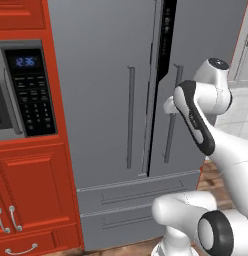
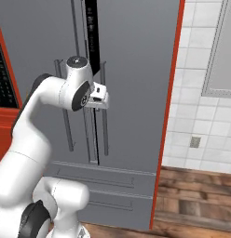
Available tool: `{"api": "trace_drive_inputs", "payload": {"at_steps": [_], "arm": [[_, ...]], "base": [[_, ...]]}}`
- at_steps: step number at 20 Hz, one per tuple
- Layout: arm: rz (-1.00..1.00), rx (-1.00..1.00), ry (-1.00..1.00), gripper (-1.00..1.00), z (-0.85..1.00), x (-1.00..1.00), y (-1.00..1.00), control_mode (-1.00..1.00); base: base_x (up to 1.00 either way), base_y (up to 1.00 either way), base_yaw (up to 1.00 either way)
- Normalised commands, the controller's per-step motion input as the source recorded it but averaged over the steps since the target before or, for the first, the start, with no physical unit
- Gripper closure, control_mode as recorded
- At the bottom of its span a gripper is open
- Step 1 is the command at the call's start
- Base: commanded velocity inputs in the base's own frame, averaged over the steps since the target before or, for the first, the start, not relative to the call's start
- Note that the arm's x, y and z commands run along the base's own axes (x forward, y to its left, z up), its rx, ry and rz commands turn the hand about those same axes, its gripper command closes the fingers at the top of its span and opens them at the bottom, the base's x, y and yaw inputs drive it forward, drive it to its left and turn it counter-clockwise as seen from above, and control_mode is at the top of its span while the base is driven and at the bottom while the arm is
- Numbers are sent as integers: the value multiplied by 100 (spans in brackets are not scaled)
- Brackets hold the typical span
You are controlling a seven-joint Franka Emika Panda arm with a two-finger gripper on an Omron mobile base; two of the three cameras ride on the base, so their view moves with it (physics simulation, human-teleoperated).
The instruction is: Open the fridge, grab two sodas, and place both sodas inside the bowl with ice on the dining counter.
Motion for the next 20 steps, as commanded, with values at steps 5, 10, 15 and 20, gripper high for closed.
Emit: {"api": "trace_drive_inputs", "payload": {"at_steps": [5,10,15,20], "arm": [[-3,0,-25,-100,4,13,-44,-100],[-5,-6,-8,-100,7,43,-5,-100],[0,0,-1,-100,10,46,0,-100],[0,0,0,-100,2,39,0,-100]], "base": [[0,0,0],[0,0,0],[0,0,0],[0,0,0]]}}
